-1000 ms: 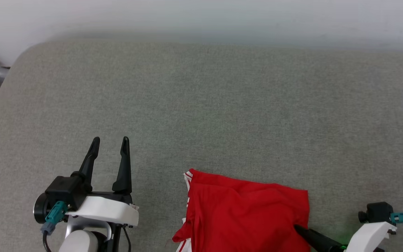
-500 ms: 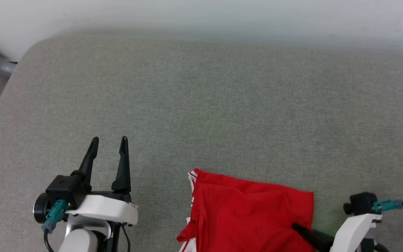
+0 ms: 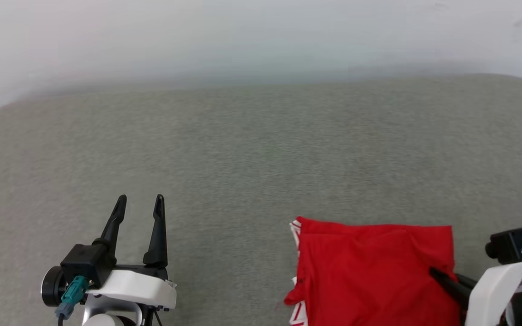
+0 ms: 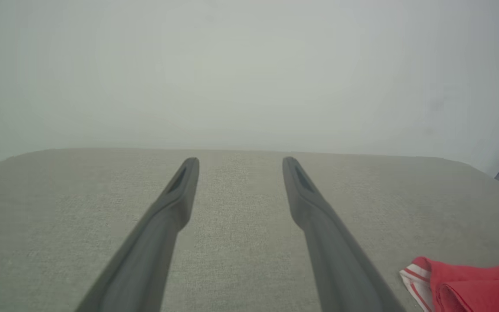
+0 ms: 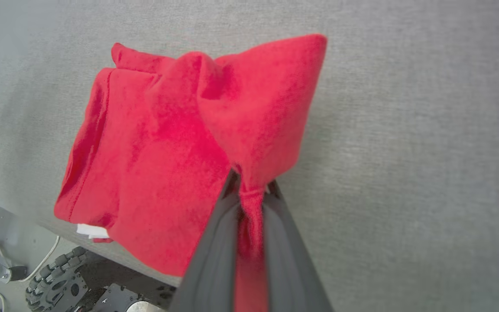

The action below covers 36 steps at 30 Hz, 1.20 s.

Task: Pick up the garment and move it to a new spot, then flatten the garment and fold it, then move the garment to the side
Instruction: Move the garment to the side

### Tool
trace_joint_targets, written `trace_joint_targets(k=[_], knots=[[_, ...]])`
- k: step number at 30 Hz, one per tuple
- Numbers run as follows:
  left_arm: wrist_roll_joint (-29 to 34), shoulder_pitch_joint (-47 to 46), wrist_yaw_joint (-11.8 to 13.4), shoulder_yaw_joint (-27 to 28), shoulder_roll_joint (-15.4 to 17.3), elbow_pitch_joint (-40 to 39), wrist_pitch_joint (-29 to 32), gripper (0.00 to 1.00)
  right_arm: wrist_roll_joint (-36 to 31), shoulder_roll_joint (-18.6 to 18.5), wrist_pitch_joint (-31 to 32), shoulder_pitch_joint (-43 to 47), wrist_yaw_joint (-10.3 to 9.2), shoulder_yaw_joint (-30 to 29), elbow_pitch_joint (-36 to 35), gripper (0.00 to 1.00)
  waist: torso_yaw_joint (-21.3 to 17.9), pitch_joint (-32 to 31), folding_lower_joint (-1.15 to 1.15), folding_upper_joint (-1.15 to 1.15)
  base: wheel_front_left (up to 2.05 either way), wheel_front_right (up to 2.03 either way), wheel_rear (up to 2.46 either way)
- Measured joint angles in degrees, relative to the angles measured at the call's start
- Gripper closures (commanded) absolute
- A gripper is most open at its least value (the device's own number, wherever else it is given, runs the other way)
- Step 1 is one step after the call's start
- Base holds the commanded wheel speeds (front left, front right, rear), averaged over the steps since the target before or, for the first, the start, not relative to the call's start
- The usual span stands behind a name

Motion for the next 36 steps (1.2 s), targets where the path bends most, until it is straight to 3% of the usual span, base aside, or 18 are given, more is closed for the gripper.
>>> trace_joint_targets(k=[9,18,27,36], knots=[[1.47,-1.30,-0.38,-0.86,1.19,-2.56,0.21,0.00,-3.00,-1.20,1.36,-4.25,0.00,-1.67,-0.64,1.00,-10.54,1.27,0.00,0.00,0.00,0.00,0.00],[3.85,-8.31,-1.77,-2.72,4.01,-7.99,3.99,0.00,-6.50,-1.03,-4.30,-18.46,0.02,-2.40,7.77,1.00,-17.35,10.05,0.00,0.00,0.00,0.00,0.00],[5.80,-16.36,-3.30,-4.15,7.01,-14.66,8.80,0.00,-9.29,-4.23,-8.51,-31.28,0.02,-12.36,18.16,1.00,-19.04,21.32,0.01,0.00,0.00,0.00,0.00],[6.78,-23.20,-4.31,-6.02,7.88,-19.18,11.62,0.00,-16.29,-10.38,-11.13,-37.78,0.02,-22.10,25.10,1.00,-17.09,31.19,0.02,0.00,0.00,0.00,0.00]])
